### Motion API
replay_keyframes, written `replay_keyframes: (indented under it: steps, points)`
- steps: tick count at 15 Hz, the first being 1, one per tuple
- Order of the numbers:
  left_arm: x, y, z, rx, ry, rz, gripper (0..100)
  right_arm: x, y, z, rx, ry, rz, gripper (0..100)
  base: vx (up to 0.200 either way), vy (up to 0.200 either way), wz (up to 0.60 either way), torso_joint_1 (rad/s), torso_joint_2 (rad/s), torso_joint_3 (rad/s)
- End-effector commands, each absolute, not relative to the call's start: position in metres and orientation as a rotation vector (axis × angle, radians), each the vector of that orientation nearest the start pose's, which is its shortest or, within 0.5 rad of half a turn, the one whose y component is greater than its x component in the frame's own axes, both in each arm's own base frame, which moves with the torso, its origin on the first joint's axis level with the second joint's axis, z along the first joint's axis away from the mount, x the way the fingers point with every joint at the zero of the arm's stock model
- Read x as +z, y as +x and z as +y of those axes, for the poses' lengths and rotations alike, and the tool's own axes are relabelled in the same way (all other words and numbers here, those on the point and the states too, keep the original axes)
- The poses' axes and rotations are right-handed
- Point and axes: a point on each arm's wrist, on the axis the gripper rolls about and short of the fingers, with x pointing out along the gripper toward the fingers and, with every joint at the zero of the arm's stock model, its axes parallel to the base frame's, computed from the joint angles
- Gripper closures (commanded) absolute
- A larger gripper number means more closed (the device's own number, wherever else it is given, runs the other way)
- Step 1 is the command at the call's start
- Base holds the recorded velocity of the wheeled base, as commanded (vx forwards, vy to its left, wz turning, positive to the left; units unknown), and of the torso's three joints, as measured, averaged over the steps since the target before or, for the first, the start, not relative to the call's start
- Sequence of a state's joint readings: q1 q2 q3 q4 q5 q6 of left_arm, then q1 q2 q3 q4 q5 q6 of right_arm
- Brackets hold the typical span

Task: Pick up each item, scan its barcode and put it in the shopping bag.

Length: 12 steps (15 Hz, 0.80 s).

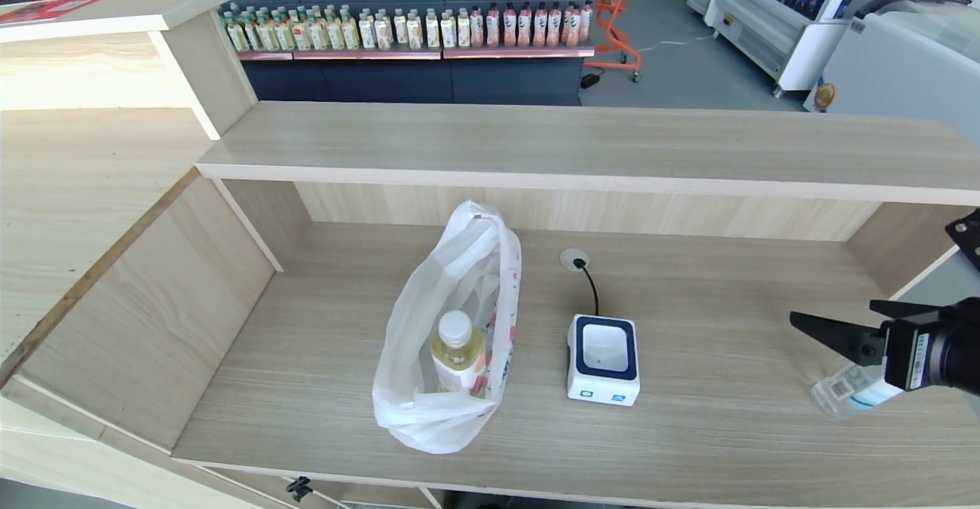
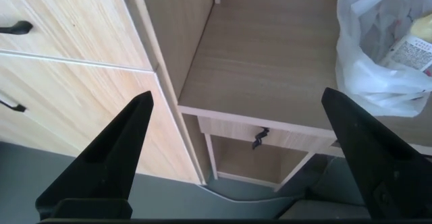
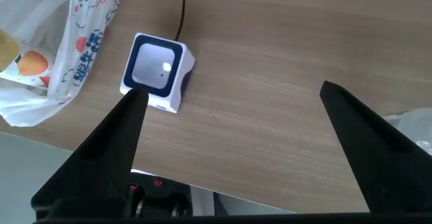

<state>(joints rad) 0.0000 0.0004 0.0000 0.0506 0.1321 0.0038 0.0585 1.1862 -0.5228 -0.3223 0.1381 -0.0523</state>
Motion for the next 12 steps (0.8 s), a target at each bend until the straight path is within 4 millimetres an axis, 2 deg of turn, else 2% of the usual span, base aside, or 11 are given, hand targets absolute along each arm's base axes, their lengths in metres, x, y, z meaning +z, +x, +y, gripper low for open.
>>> replay_keyframes:
  steps: [1,4,5,7,8,12]
  points:
    - [0.07,-0.023,0.003,0.132,0.007,0.052,0,0.196,0.166,0.013,0.201,-0.037,0.331,0,0.0,-0.2,0.0,0.007,0.0,0.007]
    - [0.07,-0.023,0.003,0.132,-0.003,0.052,0,0.189,0.152,0.012,0.203,-0.035,0.367,0,0.0,-0.2,0.0,0.004,0.0,0.004]
    - [0.07,-0.023,0.003,0.134,-0.004,0.049,0,0.188,0.149,0.012,0.205,-0.034,0.386,0,-0.2,-0.2,0.0,0.007,0.0,0.002]
    - [0.07,-0.023,0.003,0.133,0.002,0.05,0,0.188,0.149,0.012,0.207,-0.034,0.388,0,0.0,-0.2,0.0,0.01,0.0,0.002]
    - [0.07,-0.023,0.003,0.133,0.002,0.052,0,0.189,0.15,0.012,0.207,-0.034,0.386,0,0.0,0.0,0.0,0.0,0.0,0.0]
    - [0.07,-0.023,0.003,0.134,-0.006,0.05,0,0.189,0.149,0.012,0.205,-0.035,0.385,0,-0.2,0.0,0.0,0.005,0.0,0.002]
